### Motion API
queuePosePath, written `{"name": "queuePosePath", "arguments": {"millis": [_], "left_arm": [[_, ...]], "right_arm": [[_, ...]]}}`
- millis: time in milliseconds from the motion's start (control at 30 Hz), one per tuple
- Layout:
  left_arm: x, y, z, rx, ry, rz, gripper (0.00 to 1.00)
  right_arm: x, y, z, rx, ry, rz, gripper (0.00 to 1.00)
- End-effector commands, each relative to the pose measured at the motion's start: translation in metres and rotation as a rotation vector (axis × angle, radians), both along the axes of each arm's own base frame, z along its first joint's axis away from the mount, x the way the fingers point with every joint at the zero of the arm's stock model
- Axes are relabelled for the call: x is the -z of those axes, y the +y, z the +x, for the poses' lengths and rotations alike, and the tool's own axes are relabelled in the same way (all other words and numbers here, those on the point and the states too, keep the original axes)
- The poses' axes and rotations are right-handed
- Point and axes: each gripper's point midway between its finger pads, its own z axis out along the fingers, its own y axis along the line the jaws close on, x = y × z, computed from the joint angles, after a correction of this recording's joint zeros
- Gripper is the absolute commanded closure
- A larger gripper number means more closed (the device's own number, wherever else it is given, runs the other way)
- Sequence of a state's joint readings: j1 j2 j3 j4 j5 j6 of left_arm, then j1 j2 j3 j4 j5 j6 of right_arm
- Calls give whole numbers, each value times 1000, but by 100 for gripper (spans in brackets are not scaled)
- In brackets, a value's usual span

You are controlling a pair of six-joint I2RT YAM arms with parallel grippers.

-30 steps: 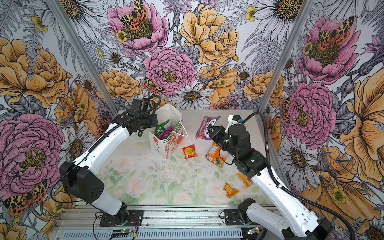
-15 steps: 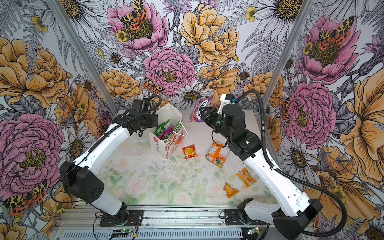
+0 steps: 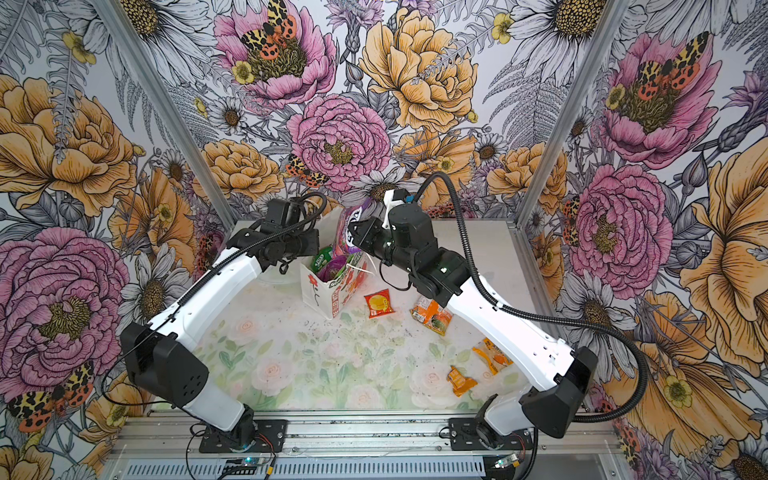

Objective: Place the snacks into the paper bag
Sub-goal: 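Lift the purple Berries bag with the right gripper toward the paper bag, then lower the purple Berries bag into the paper bag held by the left gripper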

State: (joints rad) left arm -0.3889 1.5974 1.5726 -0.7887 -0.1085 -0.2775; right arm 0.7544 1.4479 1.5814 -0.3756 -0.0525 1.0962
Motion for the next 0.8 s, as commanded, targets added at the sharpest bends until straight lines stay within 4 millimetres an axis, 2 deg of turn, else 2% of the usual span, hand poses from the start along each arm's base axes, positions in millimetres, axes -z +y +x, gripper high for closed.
{"name": "queuePosePath", "arguments": {"millis": [0, 233, 433, 767], "left_arm": [[-38, -7, -2, 38, -94, -37, 100], [-39, -5, 0, 34, -89, -64, 100], [-42, -1, -1, 21, -105, -35, 100], [-45, -2, -2, 24, -112, -46, 100]], "right_arm": [[-18, 6, 6, 23, -28, 77, 100], [6, 32, 19, 2, 30, 74, 100], [20, 41, 26, 8, 55, 54, 100], [26, 54, 34, -5, 69, 38, 100]]}}
